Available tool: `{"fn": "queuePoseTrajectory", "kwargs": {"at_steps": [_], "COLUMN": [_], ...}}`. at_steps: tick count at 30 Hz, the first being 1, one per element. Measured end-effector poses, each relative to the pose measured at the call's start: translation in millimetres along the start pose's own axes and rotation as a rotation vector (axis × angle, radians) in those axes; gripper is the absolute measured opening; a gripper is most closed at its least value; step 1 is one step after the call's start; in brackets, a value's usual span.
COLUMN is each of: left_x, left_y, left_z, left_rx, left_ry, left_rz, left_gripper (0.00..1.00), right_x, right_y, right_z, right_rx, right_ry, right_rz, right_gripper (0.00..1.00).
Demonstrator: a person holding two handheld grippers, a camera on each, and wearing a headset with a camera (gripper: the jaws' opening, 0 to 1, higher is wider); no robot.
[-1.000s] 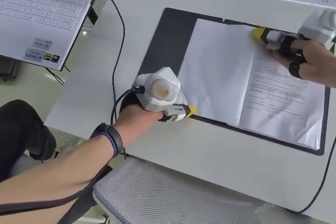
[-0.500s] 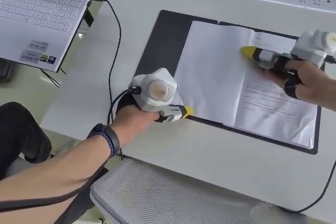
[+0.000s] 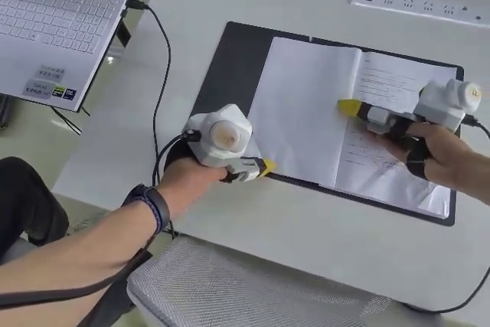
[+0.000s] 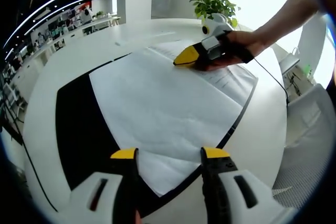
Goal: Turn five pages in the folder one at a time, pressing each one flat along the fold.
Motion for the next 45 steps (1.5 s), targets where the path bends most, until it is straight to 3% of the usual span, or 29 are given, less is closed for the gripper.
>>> {"fn": "queuePoseTrajectory", "kwargs": {"at_steps": [15, 27, 34, 45], "left_x": [-0.6, 0.3, -0.2, 0.0], "left_y": [-0.4, 0.5, 0.4, 0.8], "left_z": [-0.6, 1.3, 1.4, 2.0], "left_rx": [0.005, 0.004, 0.004, 0.003], "left_ry": [0.000, 0.001, 0.001, 0.001], "left_rz": [0.004, 0.003, 0.001, 0.000], "left_gripper": [0.46, 0.46, 0.46, 0.47], "right_x": [-19.6, -33.5, -38.8, -38.8], "right_y": [-48.5, -79.4, -90.4, -94.1], "right_z": [15.8, 24.1, 28.0, 29.1], "right_rx": [-0.074, -0.111, -0.108, -0.109], "right_ry": [0.048, 0.052, 0.045, 0.035], "right_rz": [0.015, 0.022, 0.011, -0.001], "right_gripper": [0.00, 0.00, 0.00, 0.00]}}
Point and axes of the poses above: the centre of the closed fingertips' face, and the gripper's own axes: z roughly backward along the fingers, x roughly to its right, y roughly out of its top, the point moved 7 cm from there along z, roughly backward along the fingers, and after that the axes turned 8 degrees about -y, right-handed, at the moved point
